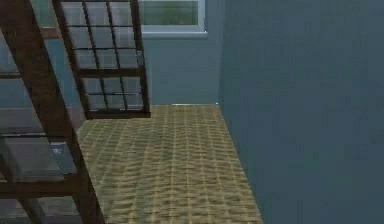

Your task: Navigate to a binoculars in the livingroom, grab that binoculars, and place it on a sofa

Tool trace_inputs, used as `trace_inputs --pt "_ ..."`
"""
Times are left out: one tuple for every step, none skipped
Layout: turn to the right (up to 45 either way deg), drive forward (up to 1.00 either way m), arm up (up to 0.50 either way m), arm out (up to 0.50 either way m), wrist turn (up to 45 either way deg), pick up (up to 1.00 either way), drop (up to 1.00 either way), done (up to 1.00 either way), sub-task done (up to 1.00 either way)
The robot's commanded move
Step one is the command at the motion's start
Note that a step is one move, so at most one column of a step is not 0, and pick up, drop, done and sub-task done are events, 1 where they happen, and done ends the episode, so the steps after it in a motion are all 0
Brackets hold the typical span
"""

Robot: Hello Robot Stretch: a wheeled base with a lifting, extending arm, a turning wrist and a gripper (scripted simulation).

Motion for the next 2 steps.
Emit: trace_inputs --pt "0.0 0.55 0.0 0.0 0.0 0.0 0.0 0.0 0.0" --pt "-42.0 0.0 0.0 0.0 0.0 0.0 0.0 0.0 0.0"
